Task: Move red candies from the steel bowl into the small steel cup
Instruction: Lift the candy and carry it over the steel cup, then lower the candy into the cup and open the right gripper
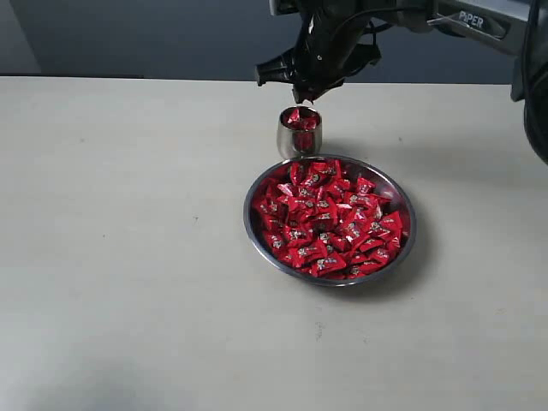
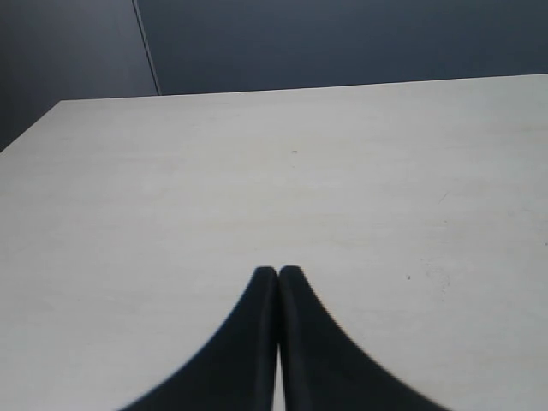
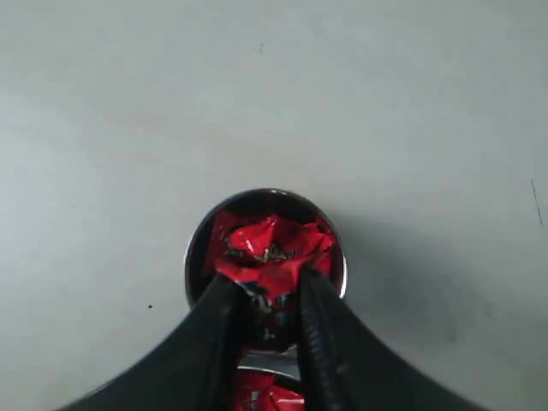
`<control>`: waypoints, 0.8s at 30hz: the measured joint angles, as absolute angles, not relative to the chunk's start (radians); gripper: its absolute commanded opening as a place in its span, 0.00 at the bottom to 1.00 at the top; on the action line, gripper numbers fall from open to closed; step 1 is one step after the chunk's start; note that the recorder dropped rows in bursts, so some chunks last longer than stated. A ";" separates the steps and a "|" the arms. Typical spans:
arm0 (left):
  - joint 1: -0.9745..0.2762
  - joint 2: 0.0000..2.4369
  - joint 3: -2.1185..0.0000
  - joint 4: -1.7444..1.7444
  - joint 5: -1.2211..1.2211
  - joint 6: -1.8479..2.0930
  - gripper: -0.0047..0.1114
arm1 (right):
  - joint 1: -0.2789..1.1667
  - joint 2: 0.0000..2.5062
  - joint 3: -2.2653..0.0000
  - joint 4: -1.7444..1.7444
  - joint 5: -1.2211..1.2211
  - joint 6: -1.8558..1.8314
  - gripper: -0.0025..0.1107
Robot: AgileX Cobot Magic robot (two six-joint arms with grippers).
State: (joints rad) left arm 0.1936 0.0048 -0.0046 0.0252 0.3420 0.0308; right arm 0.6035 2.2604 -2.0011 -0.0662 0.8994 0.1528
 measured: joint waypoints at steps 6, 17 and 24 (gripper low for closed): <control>0.194 0.005 -0.005 0.025 0.342 0.031 0.04 | 0.591 2.299 -2.003 -0.060 0.901 0.135 0.02; 0.194 0.005 -0.005 0.025 0.342 0.031 0.04 | 0.589 2.341 -2.039 -0.021 0.891 0.097 0.02; 0.194 0.005 -0.005 0.025 0.342 0.031 0.04 | 0.589 2.350 -2.071 -0.015 0.891 0.091 0.02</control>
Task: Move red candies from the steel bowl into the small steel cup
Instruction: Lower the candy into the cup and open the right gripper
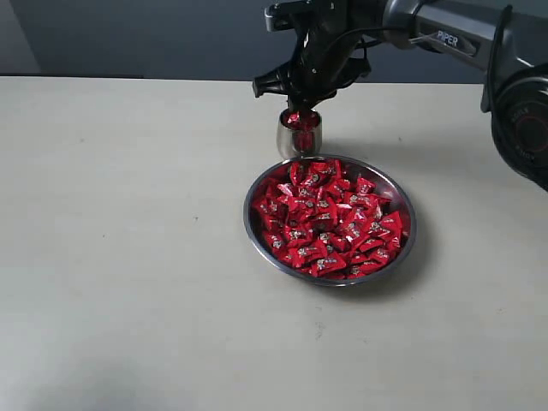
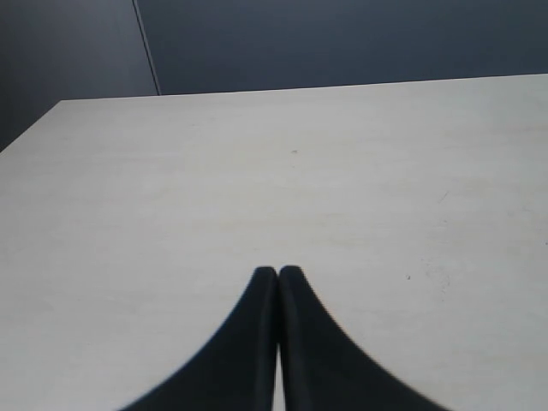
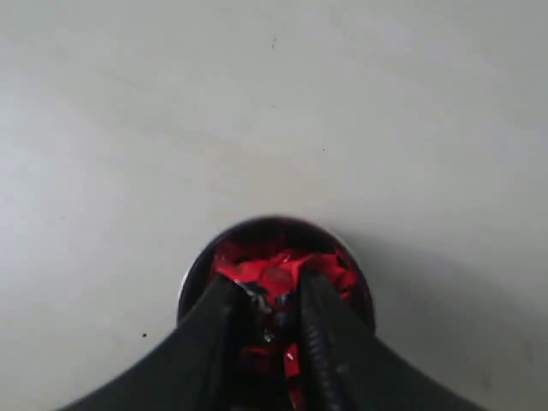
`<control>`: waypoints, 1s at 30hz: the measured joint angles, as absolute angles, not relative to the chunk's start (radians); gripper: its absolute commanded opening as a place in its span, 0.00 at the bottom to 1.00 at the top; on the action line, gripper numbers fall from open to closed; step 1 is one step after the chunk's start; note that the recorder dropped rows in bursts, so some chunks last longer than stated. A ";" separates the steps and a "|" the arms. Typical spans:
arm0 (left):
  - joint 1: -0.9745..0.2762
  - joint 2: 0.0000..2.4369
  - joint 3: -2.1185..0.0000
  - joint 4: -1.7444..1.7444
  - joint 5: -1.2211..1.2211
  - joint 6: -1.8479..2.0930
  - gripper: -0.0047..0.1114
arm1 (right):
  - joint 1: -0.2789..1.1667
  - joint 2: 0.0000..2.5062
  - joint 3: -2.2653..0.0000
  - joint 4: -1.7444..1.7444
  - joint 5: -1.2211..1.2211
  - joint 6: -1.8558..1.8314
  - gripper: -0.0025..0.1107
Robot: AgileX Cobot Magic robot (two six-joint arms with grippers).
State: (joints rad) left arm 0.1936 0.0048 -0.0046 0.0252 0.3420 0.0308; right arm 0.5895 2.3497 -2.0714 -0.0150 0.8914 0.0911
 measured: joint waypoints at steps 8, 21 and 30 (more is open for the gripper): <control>0.194 0.005 -0.005 0.025 0.342 0.031 0.04 | 0.589 2.360 -2.071 -0.015 0.877 0.087 0.15; 0.194 0.005 -0.005 0.025 0.342 0.031 0.04 | 0.589 2.360 -2.071 -0.012 0.903 0.085 0.38; 0.194 0.005 -0.005 0.025 0.342 0.031 0.04 | 0.589 2.359 -2.071 -0.015 0.907 0.085 0.38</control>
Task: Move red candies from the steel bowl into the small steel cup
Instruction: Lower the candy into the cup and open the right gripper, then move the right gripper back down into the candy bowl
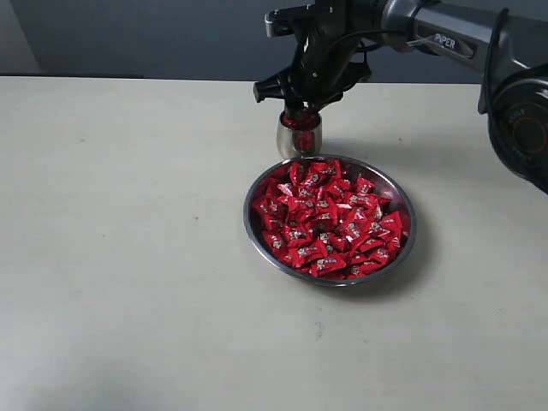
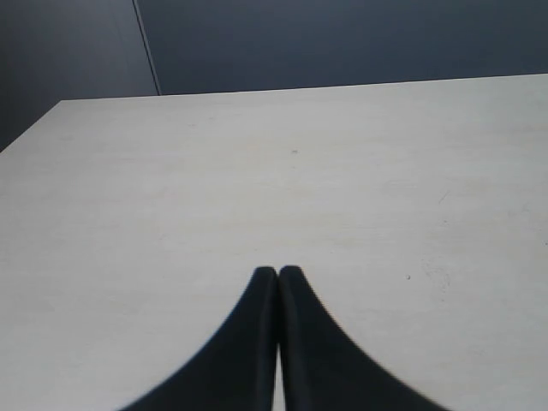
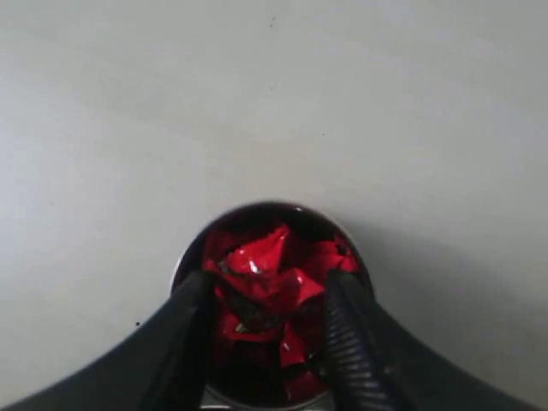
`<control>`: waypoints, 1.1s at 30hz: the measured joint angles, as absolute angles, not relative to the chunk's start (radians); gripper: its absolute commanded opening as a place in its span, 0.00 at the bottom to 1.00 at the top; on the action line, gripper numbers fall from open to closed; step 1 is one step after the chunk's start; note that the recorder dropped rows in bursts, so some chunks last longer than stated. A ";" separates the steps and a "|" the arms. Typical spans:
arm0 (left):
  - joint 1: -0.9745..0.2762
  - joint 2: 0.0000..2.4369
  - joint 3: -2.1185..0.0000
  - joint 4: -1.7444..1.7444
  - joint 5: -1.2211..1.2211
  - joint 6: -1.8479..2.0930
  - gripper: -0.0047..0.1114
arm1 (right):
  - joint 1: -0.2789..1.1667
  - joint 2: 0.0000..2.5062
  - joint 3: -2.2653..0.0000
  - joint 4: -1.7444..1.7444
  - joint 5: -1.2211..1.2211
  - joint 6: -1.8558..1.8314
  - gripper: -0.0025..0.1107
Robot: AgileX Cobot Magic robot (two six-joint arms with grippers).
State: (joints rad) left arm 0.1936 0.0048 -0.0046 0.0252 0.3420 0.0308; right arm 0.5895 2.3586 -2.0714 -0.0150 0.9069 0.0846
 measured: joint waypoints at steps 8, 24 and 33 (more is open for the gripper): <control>0.194 0.005 -0.005 0.025 0.342 0.031 0.04 | 0.589 2.342 -2.071 -0.036 0.909 0.085 0.38; 0.194 0.005 -0.005 0.025 0.342 0.031 0.04 | 0.589 2.290 -2.071 -0.070 0.978 0.087 0.38; 0.194 0.005 -0.005 0.025 0.342 0.031 0.04 | 0.589 2.231 -2.071 0.008 1.092 0.087 0.38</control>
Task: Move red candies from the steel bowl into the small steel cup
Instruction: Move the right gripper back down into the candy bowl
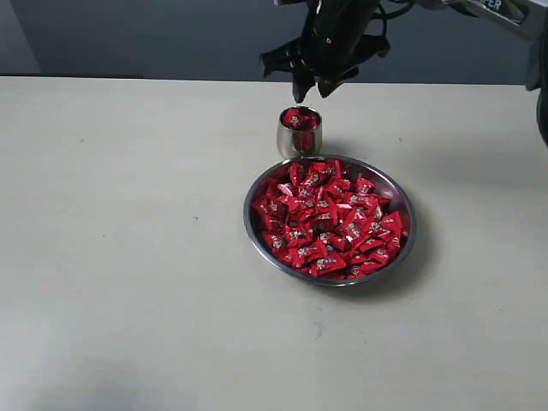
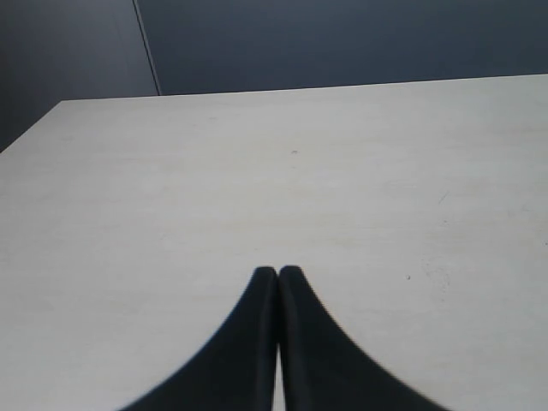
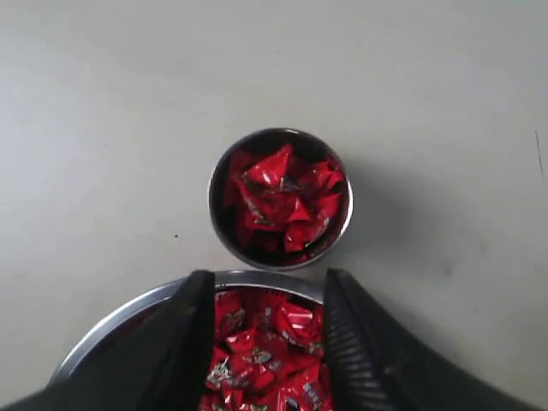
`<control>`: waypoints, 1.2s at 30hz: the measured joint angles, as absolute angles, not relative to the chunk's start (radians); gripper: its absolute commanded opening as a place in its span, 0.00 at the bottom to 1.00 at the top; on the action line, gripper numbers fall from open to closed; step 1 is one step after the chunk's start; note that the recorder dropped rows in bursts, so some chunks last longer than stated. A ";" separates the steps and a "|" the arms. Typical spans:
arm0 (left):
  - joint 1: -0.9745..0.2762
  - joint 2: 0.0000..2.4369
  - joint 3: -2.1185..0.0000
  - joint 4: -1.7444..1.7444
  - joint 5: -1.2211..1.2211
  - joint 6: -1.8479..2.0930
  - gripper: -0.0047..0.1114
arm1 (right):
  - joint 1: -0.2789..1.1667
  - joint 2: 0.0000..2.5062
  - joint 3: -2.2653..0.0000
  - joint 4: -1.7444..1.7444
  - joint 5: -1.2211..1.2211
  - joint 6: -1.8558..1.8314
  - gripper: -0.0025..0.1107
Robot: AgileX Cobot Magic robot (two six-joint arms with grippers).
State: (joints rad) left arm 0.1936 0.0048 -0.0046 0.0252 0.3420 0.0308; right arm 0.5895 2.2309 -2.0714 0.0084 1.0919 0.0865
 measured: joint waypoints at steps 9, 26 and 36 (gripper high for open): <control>0.194 0.005 -0.005 0.025 0.342 0.031 0.04 | 0.589 2.100 -2.014 0.010 1.078 0.091 0.38; 0.194 0.005 -0.005 0.025 0.342 0.031 0.04 | 0.589 1.656 -1.154 0.026 0.622 0.105 0.38; 0.194 0.005 -0.005 0.025 0.342 0.031 0.04 | 0.596 1.681 -1.105 0.180 0.661 -0.016 0.38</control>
